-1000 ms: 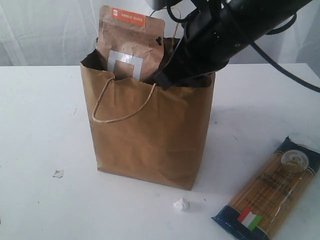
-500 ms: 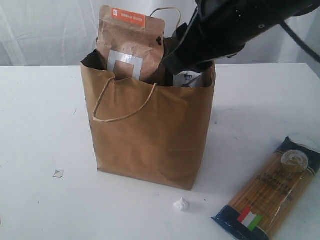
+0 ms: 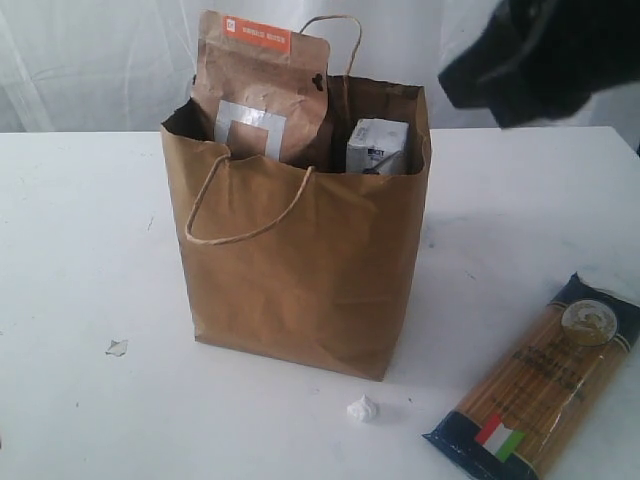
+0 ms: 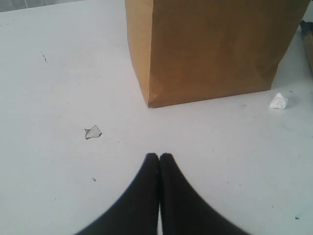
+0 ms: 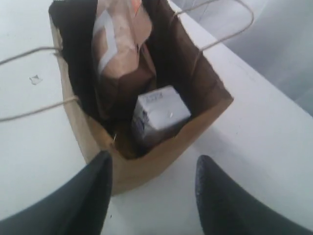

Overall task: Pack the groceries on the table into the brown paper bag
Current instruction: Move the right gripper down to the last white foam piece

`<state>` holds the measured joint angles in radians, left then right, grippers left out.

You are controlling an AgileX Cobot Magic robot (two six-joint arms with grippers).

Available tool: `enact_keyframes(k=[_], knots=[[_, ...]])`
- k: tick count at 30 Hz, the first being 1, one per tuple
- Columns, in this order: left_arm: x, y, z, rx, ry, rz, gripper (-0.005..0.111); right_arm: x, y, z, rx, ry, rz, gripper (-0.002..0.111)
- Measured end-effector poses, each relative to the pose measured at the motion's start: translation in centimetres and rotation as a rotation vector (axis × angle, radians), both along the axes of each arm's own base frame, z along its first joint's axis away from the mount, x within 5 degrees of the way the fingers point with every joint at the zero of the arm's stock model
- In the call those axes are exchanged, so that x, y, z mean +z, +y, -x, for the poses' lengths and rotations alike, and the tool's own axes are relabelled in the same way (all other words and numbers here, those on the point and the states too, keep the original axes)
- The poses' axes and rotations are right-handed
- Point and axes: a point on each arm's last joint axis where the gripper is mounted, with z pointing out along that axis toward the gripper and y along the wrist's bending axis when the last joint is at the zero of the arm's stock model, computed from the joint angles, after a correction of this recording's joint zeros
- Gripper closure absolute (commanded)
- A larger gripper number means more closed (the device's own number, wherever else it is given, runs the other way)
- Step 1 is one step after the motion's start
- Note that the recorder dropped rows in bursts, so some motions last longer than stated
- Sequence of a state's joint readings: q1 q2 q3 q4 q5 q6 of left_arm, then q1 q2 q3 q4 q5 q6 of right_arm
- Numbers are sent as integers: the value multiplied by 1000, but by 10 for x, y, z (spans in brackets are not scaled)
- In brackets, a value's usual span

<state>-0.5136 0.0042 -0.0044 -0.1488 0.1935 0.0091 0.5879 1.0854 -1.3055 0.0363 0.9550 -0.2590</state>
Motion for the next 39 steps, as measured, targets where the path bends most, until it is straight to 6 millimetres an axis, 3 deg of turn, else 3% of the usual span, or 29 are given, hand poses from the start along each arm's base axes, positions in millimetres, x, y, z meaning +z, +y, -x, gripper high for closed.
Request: enact_keyframes(k=[13,16,19,23,28,34,39], knots=[[0,0,0,0,0,0,107,-47,-49,69,-116,103,-61,59],[0,0,0,0,0,0,107,-66,-55,79,-128,159,-29,59],[0,0,0,0,0,0,107,-98,-54,80,-122,256,19,59],[0,0,0,0,0,0,107,-167,-30,65,-17,380,25,59],[0,0,0,0,0,0,107,-215,4,24,49,396,73,59],[0,0,0,0,0,0,107,-259,42,10,173,363,180,59],[0,0,0,0,0,0,107,-277,55,7,190,352,208,59]])
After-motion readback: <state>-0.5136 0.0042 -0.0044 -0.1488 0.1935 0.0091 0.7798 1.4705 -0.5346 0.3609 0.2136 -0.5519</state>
